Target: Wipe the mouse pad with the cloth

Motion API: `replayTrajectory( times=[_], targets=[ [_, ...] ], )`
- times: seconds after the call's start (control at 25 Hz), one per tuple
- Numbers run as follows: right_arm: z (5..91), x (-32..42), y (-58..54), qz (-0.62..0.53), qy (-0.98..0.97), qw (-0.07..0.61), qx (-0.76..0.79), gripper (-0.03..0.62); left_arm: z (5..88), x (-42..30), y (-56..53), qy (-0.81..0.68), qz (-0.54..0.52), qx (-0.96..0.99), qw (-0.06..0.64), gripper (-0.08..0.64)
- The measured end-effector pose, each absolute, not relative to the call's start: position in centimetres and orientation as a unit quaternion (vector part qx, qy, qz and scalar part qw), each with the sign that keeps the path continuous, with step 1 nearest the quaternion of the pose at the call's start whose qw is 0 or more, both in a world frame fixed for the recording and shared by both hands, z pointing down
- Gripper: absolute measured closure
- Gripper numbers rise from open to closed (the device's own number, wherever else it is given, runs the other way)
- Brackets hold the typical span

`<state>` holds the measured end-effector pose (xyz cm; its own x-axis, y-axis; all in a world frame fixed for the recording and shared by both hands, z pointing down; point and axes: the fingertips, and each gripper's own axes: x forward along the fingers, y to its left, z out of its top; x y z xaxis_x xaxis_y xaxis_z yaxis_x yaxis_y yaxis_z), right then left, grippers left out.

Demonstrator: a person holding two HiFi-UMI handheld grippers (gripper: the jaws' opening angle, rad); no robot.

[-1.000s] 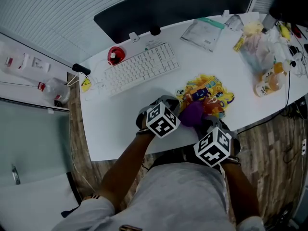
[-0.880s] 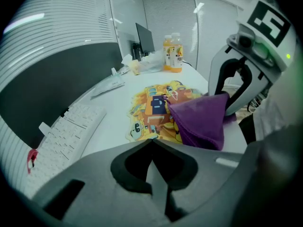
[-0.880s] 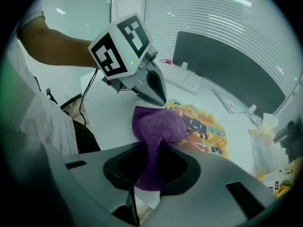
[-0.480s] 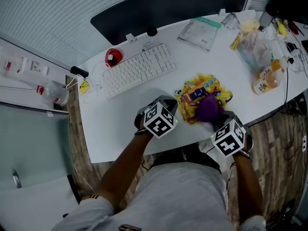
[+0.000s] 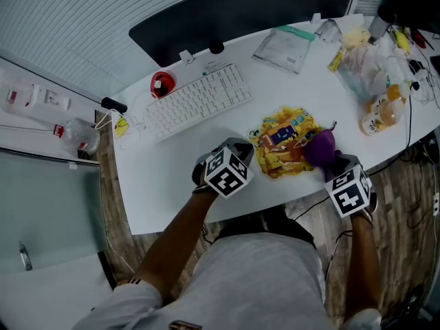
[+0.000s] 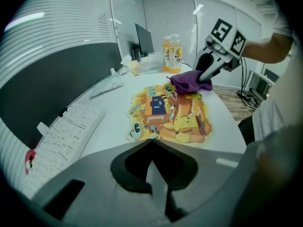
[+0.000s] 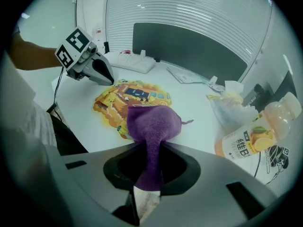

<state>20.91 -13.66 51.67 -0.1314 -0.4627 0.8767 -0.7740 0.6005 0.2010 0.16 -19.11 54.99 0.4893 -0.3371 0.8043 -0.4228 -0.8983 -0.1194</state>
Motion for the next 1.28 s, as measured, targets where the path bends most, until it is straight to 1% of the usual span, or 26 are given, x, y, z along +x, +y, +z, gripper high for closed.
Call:
replayTrajectory(
  times=[0.24, 0.6, 0.92, 1.08, 1.28],
  targets=[
    [48.7, 19.6, -14.3, 0.153, -0.759, 0.455, 0.441, 0.523, 53.9, 0.2, -19.2, -0.225, 0.437, 0.87, 0.044, 0.545],
    [43.1, 17.0, -15.7, 0.137, -0.793, 0.36, 0.472, 0.523, 47.5, 1.1, -19.7, -0.258, 0.338, 0.904, 0.04, 0.545],
    [36.3, 13.5, -16.4, 0.098, -0.837, 0.21, 0.495, 0.523, 38.1, 2.4, -18.7, -0.271, 0.156, 0.95, 0.014, 0.545],
    [32.3, 11.3, -16.1, 0.054, -0.86, 0.125, 0.491, 0.523, 33.3, 2.5, -17.6, -0.279, 0.064, 0.958, -0.001, 0.545],
    [28.0, 9.3, -15.2, -0.009, -0.877, 0.039, 0.479, 0.522, 28.4, 2.5, -16.6, -0.287, -0.007, 0.958, -0.018, 0.545]
  ],
)
